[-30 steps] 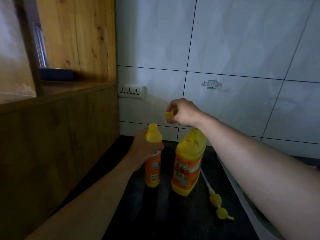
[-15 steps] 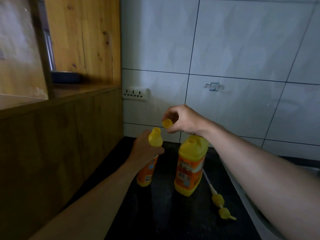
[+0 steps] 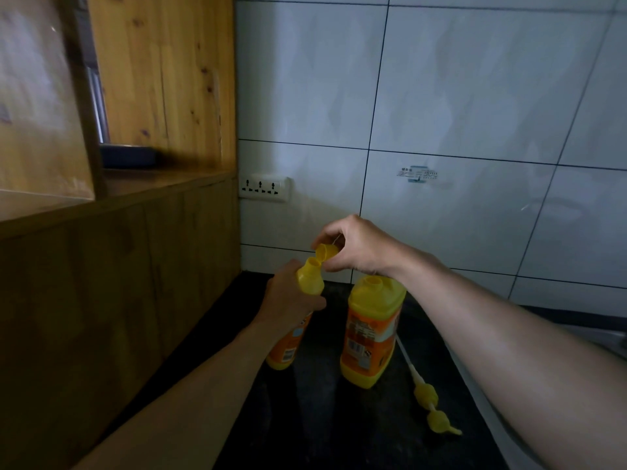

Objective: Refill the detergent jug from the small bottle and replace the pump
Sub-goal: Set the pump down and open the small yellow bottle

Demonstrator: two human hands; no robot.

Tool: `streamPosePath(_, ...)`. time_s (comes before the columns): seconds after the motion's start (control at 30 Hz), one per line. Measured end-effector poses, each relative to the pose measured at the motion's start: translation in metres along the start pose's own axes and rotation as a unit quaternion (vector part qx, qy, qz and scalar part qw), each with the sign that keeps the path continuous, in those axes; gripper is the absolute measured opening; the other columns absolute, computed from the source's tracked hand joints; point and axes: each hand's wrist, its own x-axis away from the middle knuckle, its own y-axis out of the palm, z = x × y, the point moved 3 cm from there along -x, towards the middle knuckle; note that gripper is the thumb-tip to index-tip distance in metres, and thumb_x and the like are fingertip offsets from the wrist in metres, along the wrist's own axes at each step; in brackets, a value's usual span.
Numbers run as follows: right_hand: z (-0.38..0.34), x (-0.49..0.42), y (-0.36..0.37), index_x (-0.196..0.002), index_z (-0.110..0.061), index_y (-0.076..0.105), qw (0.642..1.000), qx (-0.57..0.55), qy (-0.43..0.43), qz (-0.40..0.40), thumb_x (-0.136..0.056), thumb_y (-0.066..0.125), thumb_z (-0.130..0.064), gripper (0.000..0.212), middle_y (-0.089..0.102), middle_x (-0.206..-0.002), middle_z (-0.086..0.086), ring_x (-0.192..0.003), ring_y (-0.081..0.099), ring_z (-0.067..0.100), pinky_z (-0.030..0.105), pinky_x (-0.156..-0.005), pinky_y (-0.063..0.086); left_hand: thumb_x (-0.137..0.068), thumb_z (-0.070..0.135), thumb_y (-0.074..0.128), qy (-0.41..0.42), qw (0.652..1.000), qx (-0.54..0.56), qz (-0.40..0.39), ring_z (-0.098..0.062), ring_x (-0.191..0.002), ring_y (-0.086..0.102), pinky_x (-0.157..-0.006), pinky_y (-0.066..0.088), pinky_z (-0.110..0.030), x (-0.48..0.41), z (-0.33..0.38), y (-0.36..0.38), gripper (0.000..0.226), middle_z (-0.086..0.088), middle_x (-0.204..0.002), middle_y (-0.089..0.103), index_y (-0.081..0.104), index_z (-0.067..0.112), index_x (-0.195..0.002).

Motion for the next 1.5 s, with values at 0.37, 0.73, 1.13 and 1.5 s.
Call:
streamPosePath(0.37, -0.004, 0.005, 0.000, -0.117, -0.015, 0.068, 1.000, 0.002, -0.006, -0.027, -0.072, 0.081, -0.009, 0.047, 0.069, -0.114, 0.003, -0.102, 0.062, 0.014, 0.034, -0.092, 0.052, -0.063, 0.005, 0.078, -0.002, 1.000, -0.031, 0.003, -0.032, -0.087, 0.063, -0.076, 0.055, -0.045, 0.000, 0.003, 0.004, 0.047, -0.016, -0.095, 0.064, 0.053, 0.006, -0.102)
streamPosePath(0.73, 0.004, 0.009, -0.006, -0.087, -0.016, 0.063, 0.999, 0.049, 0.019, 0.012, -0.080, 0.063, -0.015, 0.007, 0.064, -0.086, 0.005, -0.079, 0.061, 0.023, 0.033, -0.063, 0.048, -0.062, 0.007, 0.079, 0.003, 0.999, -0.039, 0.007, -0.033, -0.087, 0.062, -0.072, 0.053, -0.041, 0.002, 0.003, 0.007, 0.047, -0.016, -0.095, 0.062, 0.052, 0.006, -0.100)
streamPosePath(1.13, 0.000, 0.013, 0.000, -0.087, -0.024, 0.068, 0.999, -0.026, 0.018, -0.039, -0.081, 0.063, -0.014, 0.012, 0.053, -0.089, -0.011, -0.077, 0.050, 0.007, 0.027, -0.069, 0.038, -0.065, 0.007, 0.079, 0.005, 0.999, -0.042, 0.000, -0.031, -0.086, 0.062, -0.071, 0.053, -0.040, 0.000, 0.002, 0.006, 0.045, -0.014, -0.094, 0.061, 0.050, 0.007, -0.099)
streamPosePath(1.5, -0.003, 0.007, 0.029, -0.101, -0.002, 0.048, 0.992, 0.043, 0.101, 0.054, -0.096, 0.047, -0.020, 0.018, 0.057, -0.089, 0.011, -0.087, 0.058, 0.031, 0.033, -0.059, 0.042, -0.064, 0.004, 0.078, 0.006, 0.993, 0.070, 0.097, -0.030, -0.073, 0.062, -0.062, 0.053, -0.039, -0.006, 0.002, -0.015, 0.029, -0.014, -0.076, 0.062, 0.055, 0.006, -0.082)
